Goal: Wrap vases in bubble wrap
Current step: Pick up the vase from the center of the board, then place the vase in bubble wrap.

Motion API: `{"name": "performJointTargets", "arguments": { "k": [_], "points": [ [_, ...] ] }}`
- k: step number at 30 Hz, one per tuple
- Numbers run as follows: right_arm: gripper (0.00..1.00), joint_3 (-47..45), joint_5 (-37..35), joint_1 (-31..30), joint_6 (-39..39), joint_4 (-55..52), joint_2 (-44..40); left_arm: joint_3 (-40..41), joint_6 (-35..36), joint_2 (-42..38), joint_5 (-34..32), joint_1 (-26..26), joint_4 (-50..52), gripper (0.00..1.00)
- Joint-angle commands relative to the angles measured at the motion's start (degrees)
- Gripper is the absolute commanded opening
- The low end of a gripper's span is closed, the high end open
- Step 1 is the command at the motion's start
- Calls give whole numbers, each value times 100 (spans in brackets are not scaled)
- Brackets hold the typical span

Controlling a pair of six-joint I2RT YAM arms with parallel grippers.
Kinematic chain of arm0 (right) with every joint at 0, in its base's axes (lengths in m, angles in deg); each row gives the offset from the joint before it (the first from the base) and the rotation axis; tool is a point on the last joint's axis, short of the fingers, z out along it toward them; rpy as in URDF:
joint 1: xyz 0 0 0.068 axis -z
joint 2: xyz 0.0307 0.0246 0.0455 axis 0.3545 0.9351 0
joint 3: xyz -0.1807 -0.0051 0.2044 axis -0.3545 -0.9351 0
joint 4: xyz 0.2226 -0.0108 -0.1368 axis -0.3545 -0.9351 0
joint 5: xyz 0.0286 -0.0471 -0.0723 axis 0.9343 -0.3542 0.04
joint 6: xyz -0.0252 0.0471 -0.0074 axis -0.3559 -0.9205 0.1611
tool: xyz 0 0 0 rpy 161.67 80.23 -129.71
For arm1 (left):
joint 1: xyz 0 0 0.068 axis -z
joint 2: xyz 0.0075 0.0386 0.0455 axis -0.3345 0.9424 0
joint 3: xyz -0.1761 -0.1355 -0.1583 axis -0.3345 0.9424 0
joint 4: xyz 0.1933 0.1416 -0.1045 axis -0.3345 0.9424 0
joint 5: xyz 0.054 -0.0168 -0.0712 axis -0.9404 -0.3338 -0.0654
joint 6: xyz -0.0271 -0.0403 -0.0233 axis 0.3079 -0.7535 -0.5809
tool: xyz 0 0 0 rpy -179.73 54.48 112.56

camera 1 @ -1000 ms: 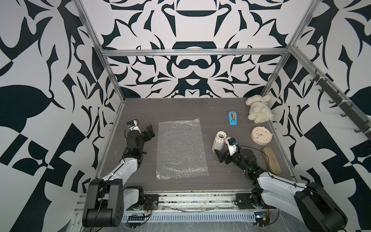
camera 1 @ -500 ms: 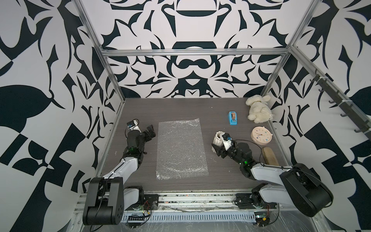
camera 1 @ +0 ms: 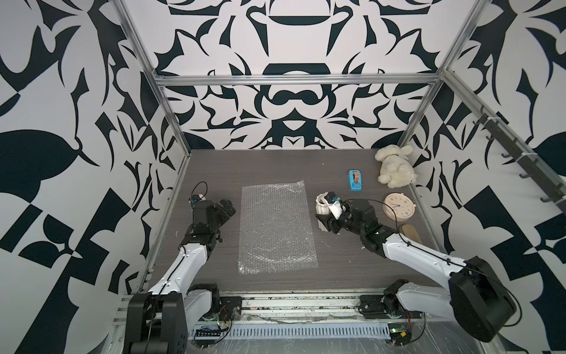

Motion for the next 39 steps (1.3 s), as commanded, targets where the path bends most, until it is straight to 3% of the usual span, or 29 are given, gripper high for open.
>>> {"name": "performJointTargets", "arguments": {
  "k": [1, 10, 18, 27, 39],
  "points": [
    [32, 1034, -346, -505, 662, -1468, 95, -235, -391, 60, 308, 13, 1032, 99],
    [31, 3172, -1718, -1986, 1222, -3577, 1748, -216, -878, 237, 584, -9, 1829, 100],
    [31, 4634, -2478, -2668, 1465, -4833, 3192, 281, -1151, 190, 1007, -595, 1703, 100],
    [35, 5759, -2407, -3052, 1517, -5575, 4492, 319, -1076, 87, 1134, -665, 1736, 100],
    [60, 5919, -1459, -3208, 1610, -5718, 5065, 416, -977, 54, 1387, -831, 1661, 100]
  ]
}}
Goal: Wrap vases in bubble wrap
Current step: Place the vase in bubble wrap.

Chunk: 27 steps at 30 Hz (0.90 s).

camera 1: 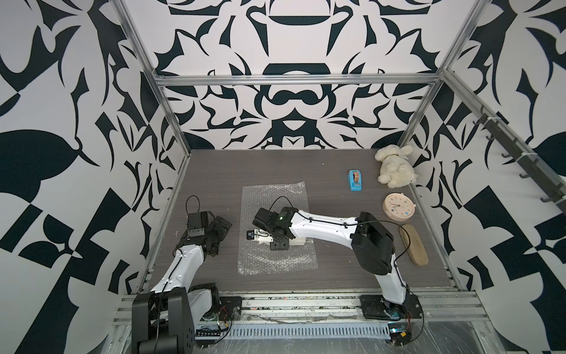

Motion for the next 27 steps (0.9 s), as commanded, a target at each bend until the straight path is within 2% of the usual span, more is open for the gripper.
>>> {"name": "performJointTargets", "arguments": {
  "k": [1, 7, 12, 16, 20, 26, 27],
  "points": [
    [61, 102, 773, -61, -94, -76, 31, 114, 78, 13, 163, -37, 106, 100],
    [67, 189, 1020, -51, -29, -79, 239, 100, 96, -8, 227, -33, 141, 99],
    [80, 237, 1076, -44, -42, -95, 273, 99, 175, -10, 287, -34, 183, 99],
    [84, 168, 1140, 37, -24, -88, 115, 96, 186, 26, 293, -33, 182, 100],
    [82, -35, 1398, 148, 70, -83, -71, 109, 186, 66, 332, -35, 143, 99],
    [71, -305, 1567, 323, 223, -72, -166, 131, 167, 46, 331, -34, 106, 100],
    [67, -303, 1592, 337, 219, -49, -166, 136, 160, 43, 331, -33, 107, 100]
  ]
}}
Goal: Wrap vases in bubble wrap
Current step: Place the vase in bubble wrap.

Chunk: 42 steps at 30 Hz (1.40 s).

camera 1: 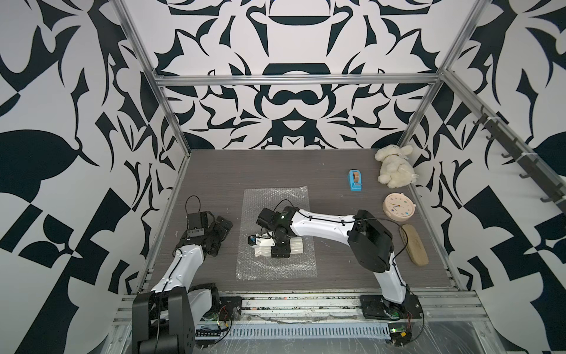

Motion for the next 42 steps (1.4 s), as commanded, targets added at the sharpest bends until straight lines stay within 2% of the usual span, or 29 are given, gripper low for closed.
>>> {"name": "performJointTargets", "arguments": {
  "k": [1, 5, 15, 26, 29, 36, 42],
  "points": [
    [61, -36, 183, 65, 53, -8, -229, 120, 67, 40, 54, -13, 111, 100],
    [48, 133, 337, 90, 27, -14, -250, 134, 36, 9, 57, -13, 113, 99],
    [46, 423, 667, 177, -51, -216, -286, 153, 19, -1, 60, -13, 116, 99],
    [46, 392, 590, 313, -368, -73, -148, 291, -116, -95, 129, -13, 84, 100],
    [48, 353, 526, 331, -514, 21, -73, 363, -172, -177, 148, -13, 67, 100],
    [67, 168, 446, 334, -455, 119, -201, 363, -178, -233, 305, -13, 60, 100],
    [71, 193, 495, 305, -263, -13, -279, 262, -4, -68, 470, -18, 125, 100]
  ]
}}
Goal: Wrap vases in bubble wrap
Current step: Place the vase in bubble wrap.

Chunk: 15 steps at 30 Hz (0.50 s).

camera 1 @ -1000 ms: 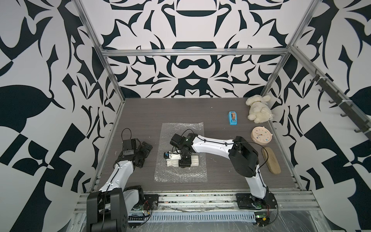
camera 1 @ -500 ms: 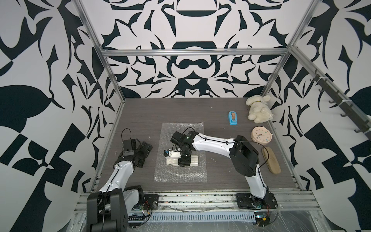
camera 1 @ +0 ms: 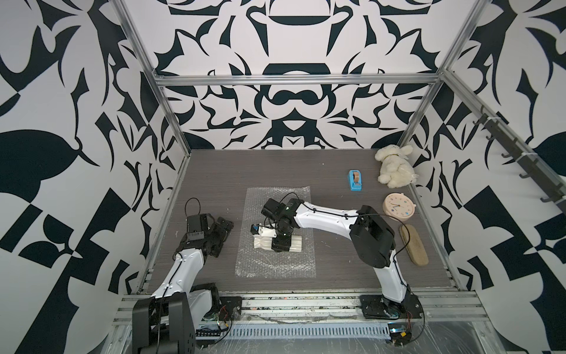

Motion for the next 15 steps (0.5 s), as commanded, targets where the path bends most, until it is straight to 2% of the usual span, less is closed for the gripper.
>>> {"name": "performJointTargets", "arguments": {
  "k": [1, 7, 11, 15],
  "points": [
    [71, 57, 84, -50, 145, -73, -309, 34, 137, 150, 154, -14, 314, 100],
    [76, 82, -62, -119, 140, -160, -244, -28, 160, 184, 170, -14, 323, 100],
    [84, 31, -159, -117, 83, -6, -552, -68, 173, 169, 169, -13, 358, 99],
    [87, 5, -290, -124, 97, -6, -839, -39, 92, 323, 332, 68, 230, 100]
  ]
}}
